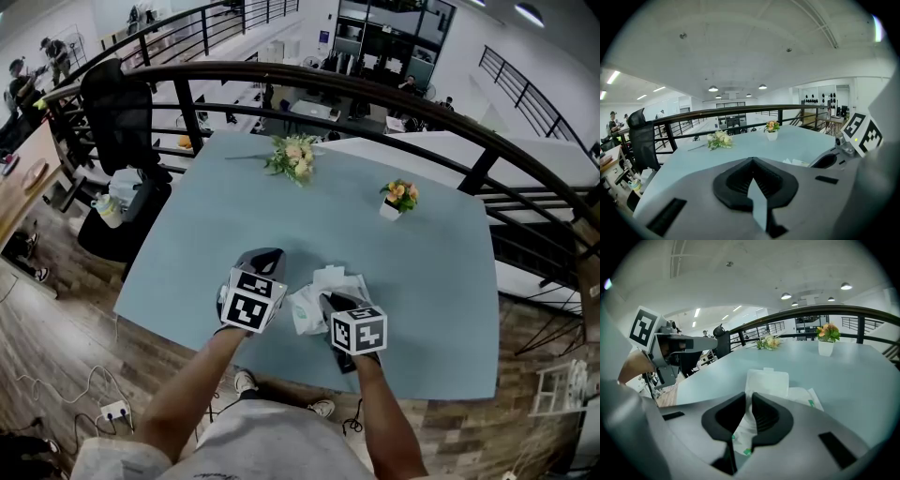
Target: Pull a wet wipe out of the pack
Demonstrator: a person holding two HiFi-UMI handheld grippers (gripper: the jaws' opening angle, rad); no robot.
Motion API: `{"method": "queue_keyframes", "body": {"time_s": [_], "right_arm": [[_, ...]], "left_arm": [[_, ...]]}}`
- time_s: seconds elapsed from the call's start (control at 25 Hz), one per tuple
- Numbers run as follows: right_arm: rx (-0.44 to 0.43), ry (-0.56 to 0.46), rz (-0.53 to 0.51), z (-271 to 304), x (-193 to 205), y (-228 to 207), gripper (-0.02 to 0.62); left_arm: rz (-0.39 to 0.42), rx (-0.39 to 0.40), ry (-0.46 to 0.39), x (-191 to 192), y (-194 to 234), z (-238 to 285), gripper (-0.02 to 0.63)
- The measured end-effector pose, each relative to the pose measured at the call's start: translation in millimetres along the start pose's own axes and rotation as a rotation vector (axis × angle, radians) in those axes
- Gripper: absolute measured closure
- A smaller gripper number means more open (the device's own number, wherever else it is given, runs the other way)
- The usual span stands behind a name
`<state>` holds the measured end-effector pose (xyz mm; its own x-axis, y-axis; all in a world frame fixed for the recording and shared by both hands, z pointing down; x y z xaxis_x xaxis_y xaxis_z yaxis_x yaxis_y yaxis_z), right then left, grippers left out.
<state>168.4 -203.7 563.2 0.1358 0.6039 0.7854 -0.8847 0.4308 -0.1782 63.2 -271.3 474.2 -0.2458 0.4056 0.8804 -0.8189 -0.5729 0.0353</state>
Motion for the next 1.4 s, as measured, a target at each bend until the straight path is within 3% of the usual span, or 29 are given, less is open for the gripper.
{"method": "queue_keyframes", "body": {"time_s": [0.36,1.4], "right_arm": [[0.006,0.002,0.004,-1,-1,-2,0.58],[0.071,-0.093,0.022,-25,-31,-25,0.582]], "left_arm": [[0.003,0.004,0.001,-2,0,2,0.611],[0.025,0.037,-0.014,-13,-9,11,0.611]]}}
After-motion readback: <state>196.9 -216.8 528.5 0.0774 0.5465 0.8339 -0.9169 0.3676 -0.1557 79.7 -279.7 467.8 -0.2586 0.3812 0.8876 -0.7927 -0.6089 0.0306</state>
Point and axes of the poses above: the fingertips, and each gripper's own axes: z forward along the fingers, y to its left, x out of its underside, the point moved 1 cm from there along -z, backward along the fingers, and after that the axes turned 6 degrees about -z, right-handed, at the moved point
